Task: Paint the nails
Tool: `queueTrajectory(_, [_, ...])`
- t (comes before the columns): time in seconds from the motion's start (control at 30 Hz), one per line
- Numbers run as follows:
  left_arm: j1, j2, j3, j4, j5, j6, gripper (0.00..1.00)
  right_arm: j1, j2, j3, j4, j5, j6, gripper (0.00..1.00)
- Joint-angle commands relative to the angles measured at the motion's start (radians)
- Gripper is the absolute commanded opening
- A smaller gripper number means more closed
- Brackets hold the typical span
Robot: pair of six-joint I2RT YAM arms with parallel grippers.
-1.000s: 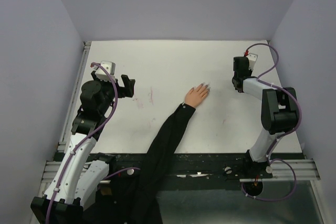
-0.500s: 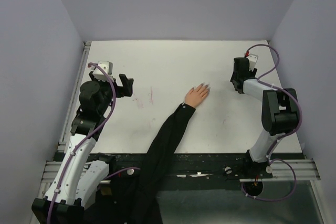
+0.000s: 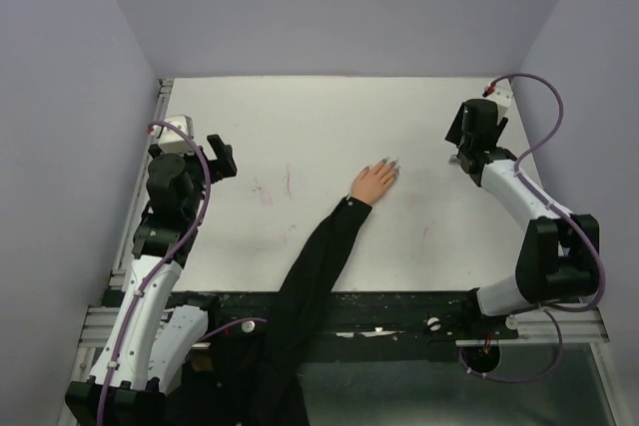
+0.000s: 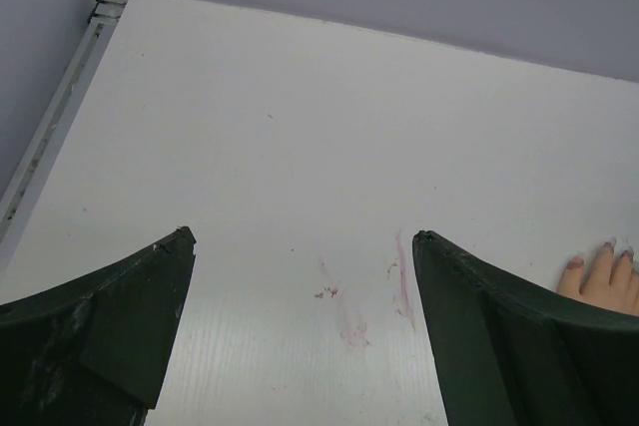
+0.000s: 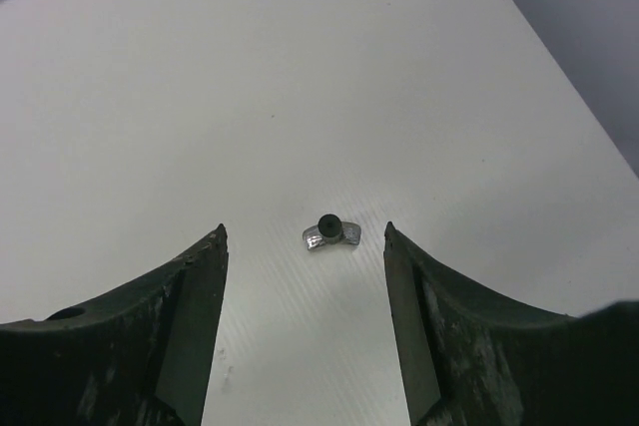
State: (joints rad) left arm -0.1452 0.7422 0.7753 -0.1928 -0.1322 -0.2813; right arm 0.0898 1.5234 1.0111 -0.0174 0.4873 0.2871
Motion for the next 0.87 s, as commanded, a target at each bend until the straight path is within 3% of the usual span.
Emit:
queueTrajectory(0.0, [0.006, -0.027, -0.004, 0.001, -0.057, -0.004, 0.99, -0.005, -0.144, -0.048, -0.039, -0.11, 0.021, 0.7])
queueTrajectory(0.43, [0.004, -0.075, -0.022, 0.019, -0.035, -0.01, 0.99, -0.005, -0.529, -0.288, 0.212, -0.299, -0.04, 0.71])
queueTrajectory(0.83, [0.002, -0.093, -0.027, 0.021, -0.04, -0.009, 0.99, -0.004, -0.589, -0.336, 0.258, -0.311, -0.054, 0.7])
